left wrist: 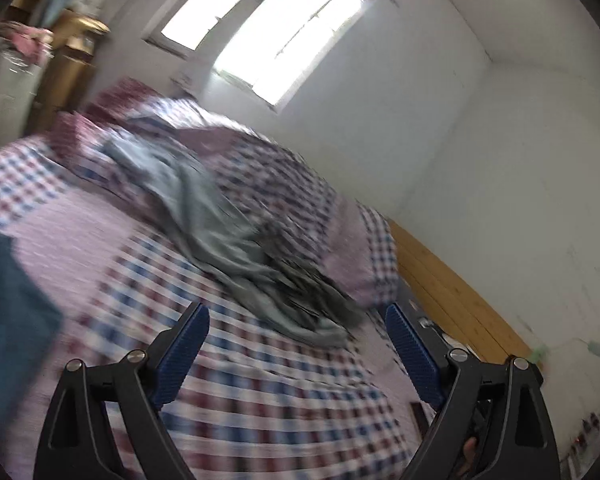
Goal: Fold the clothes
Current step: 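Open both grippers and withdraw them from the teal shirt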
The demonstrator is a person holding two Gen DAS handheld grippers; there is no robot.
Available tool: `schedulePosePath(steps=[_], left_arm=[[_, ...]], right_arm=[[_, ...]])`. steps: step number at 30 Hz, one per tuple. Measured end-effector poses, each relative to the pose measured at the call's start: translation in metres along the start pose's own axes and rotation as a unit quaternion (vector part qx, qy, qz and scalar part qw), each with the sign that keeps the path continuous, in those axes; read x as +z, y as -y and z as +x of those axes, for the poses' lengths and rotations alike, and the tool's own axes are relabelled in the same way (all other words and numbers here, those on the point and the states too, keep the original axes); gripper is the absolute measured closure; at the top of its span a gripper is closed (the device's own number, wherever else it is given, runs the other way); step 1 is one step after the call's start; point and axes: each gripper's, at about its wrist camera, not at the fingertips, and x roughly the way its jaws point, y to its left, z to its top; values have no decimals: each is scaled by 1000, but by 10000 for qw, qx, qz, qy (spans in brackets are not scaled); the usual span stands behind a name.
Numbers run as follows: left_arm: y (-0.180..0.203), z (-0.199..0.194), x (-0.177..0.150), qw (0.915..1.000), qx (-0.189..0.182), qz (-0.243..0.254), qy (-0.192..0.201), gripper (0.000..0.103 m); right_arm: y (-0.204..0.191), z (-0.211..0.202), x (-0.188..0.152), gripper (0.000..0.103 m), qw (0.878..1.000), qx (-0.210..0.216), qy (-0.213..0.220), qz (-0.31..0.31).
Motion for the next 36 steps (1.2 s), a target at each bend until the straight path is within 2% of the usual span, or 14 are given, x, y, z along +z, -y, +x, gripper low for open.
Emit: schedulePosePath(steps=[3,8,11,15,19,23,25,27,30,33,36], left_arm=[[37,48,-10,9993,-79,129,-331,11],[69,109,-27,9980,-63,364,-513,11],[78,141,-37,9962,217,701,-460,11],[67,180,-55,9920,658,971,-464,11],[42,218,-74,9892,957,913,-634,11],[16,252,-92,9822,1441,870,-839,11],[4,264,-103,9786,1628,832,-942,11],[-3,281,-111,9709,1841,841,-1282,11],[-1,293,-126,9608,2017,1192,-1481,11],[-3,306,-139,9521,2074,1442,-1723,11],[-7,313,-141,9506,2094,1309,-1879,11]], right_arm=[[39,-14,8,1,9986,-359,173,361],[89,-16,18,0,9933,-873,298,701],[111,-1,22,0,9902,-1221,196,650],[138,39,17,0,9846,-1609,-242,646],[165,76,-6,0,9752,-1823,-757,1002],[190,102,-43,0,9572,-2175,-1433,1262],[202,114,-60,0,9445,-2375,-1848,1317],[210,123,-74,0,9364,-2503,-2077,1321],[217,133,-91,0,9247,-2635,-2454,1233],[218,138,-101,0,9201,-2641,-2664,1127],[218,141,-109,0,9158,-2683,-2799,1044]])
